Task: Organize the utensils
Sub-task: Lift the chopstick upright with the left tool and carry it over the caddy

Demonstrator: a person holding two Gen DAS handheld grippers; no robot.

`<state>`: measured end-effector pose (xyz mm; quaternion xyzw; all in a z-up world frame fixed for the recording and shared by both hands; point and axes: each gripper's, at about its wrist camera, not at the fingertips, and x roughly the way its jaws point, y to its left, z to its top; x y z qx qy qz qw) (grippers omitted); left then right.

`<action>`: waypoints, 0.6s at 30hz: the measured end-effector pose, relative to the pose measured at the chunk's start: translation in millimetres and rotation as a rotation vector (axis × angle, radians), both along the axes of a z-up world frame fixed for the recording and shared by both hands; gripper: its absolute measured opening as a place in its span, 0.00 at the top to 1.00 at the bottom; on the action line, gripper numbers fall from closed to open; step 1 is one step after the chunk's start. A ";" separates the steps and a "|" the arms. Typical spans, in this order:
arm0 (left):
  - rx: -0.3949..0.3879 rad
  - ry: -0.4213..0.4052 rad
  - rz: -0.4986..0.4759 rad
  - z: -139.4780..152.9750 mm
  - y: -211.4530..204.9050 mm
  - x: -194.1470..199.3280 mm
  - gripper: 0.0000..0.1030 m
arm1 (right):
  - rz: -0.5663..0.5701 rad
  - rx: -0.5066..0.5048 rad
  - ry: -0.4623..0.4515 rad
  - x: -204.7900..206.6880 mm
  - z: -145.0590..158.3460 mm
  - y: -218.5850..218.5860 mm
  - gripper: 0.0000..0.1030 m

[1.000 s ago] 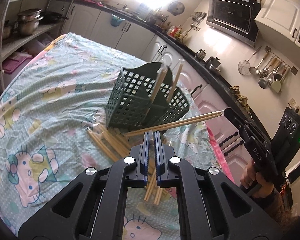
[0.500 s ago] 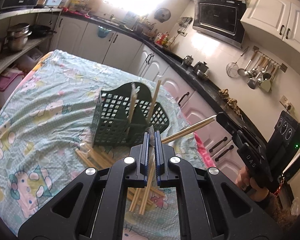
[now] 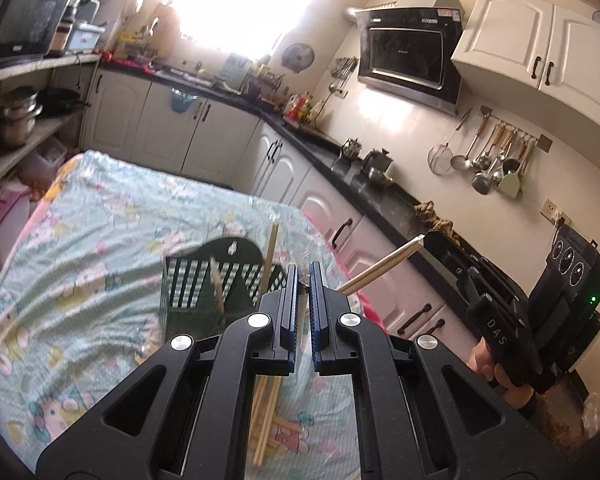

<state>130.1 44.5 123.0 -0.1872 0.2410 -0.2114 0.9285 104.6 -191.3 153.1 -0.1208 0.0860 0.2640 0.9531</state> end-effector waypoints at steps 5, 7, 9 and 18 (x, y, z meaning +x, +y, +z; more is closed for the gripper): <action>0.000 -0.033 0.020 18.9 -1.9 9.4 0.98 | -0.004 -0.018 -0.032 7.7 18.5 5.4 0.99; -0.002 -0.047 0.028 27.5 -2.6 14.3 0.98 | -0.007 -0.018 -0.038 13.7 26.7 7.4 0.99; -0.001 -0.056 0.035 33.8 -3.5 19.4 0.98 | -0.014 -0.019 -0.038 21.2 33.7 9.6 0.99; -0.016 -0.073 0.086 48.4 -0.8 41.7 0.98 | -0.054 -0.012 -0.017 54.6 45.8 16.2 0.99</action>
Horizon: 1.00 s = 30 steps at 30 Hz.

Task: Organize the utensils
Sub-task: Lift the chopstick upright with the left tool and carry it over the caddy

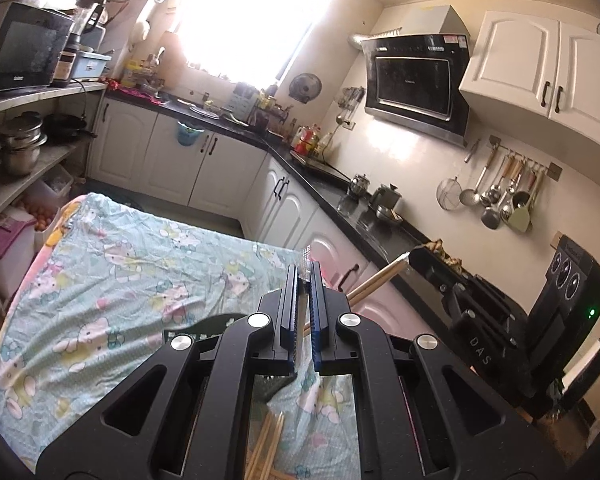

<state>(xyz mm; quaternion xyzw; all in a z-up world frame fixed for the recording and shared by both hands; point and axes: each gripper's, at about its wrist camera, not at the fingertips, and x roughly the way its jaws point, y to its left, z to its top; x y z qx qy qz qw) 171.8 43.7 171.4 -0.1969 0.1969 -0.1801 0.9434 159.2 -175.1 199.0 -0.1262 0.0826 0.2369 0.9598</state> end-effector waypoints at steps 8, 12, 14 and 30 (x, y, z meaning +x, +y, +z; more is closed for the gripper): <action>0.027 -0.014 0.041 6.6 0.1 13.3 0.98 | -0.007 0.016 0.012 17.9 -1.9 7.7 0.99; 0.050 -0.013 0.051 3.9 -3.3 18.6 0.98 | -0.004 0.013 0.024 24.2 -5.6 11.1 0.99; 0.058 -0.008 0.050 -0.1 -5.5 21.1 0.98 | -0.004 0.009 0.033 28.2 -9.3 13.2 0.99; 0.117 0.050 0.036 -33.4 -23.7 38.4 0.98 | 0.006 -0.033 0.129 47.5 -47.6 21.2 0.99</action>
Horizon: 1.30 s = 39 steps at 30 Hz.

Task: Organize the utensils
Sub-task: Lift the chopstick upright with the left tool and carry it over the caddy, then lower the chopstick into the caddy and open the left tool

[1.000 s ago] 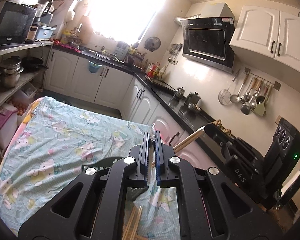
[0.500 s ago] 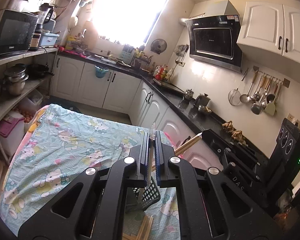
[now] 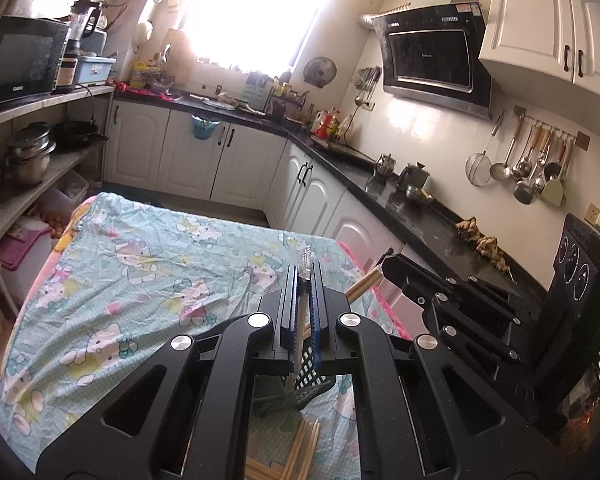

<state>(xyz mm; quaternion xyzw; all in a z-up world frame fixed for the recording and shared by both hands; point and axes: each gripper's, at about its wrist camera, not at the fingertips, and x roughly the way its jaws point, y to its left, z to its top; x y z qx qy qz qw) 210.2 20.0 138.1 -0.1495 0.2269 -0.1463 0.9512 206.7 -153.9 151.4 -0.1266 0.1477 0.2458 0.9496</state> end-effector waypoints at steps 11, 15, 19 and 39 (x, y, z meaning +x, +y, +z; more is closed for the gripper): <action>0.002 0.052 -0.013 -21.7 -3.2 8.2 0.96 | -0.003 0.001 0.085 12.8 -23.2 -1.4 0.98; 0.005 0.074 -0.011 -28.4 -2.8 9.5 0.92 | -0.004 0.001 0.102 13.8 -28.4 -2.8 0.92; 0.003 0.082 -0.010 -31.9 -0.4 8.9 0.81 | -0.007 -0.001 0.112 14.0 -32.5 -4.8 0.82; -0.012 0.035 0.030 -17.9 20.4 -23.4 0.20 | -0.029 0.057 0.098 -11.4 -25.0 -32.5 0.46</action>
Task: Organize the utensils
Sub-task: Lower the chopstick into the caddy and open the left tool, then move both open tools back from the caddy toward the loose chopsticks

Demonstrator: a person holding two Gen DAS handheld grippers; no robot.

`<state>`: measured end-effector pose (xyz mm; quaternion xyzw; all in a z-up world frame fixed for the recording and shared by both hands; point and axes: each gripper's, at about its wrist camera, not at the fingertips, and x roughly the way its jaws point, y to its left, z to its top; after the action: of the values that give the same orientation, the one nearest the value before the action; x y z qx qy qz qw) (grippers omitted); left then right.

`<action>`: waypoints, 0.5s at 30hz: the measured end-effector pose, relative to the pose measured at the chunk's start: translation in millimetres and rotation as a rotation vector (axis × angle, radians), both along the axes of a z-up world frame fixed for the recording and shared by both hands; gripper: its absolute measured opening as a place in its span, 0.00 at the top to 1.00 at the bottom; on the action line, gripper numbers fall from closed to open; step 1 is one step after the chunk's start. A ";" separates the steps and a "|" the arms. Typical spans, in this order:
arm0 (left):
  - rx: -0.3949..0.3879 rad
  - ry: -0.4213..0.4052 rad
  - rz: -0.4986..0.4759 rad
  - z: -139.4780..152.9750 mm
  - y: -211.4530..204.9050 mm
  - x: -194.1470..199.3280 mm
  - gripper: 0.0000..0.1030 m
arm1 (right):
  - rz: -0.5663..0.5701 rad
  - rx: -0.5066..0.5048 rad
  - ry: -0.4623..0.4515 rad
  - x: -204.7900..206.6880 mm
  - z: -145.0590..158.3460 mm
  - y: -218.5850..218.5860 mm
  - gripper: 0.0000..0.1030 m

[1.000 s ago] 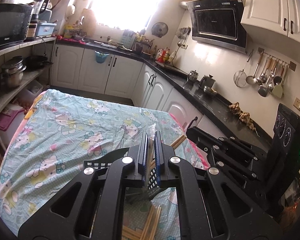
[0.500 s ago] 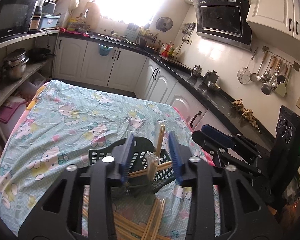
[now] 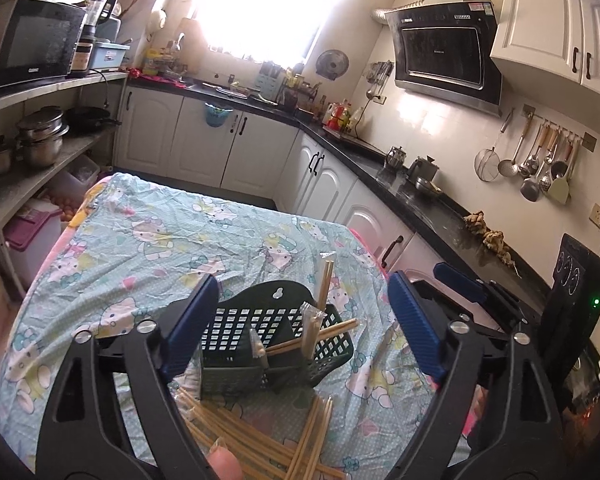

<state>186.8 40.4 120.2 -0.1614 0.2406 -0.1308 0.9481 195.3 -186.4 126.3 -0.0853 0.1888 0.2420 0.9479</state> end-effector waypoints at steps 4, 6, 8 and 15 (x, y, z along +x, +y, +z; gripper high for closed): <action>-0.011 -0.005 0.007 -1.4 4.7 -8.2 0.10 | -0.002 0.020 -0.003 -7.8 1.6 -4.1 0.42; -0.014 0.000 0.008 -3.6 6.7 -11.9 0.10 | -0.001 0.025 -0.003 -12.0 1.5 -5.4 0.41; -0.019 0.001 0.010 -5.1 7.4 -15.3 0.10 | 0.003 0.027 -0.002 -16.2 0.6 -5.3 0.39; -0.022 0.003 0.026 -9.9 13.7 -27.7 0.10 | 0.006 0.012 -0.012 -33.8 -5.9 -2.4 0.34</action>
<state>159.1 54.1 110.3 -0.1751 0.2387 -0.1211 0.9475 161.6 -188.8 120.5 -0.0818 0.1814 0.2454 0.9488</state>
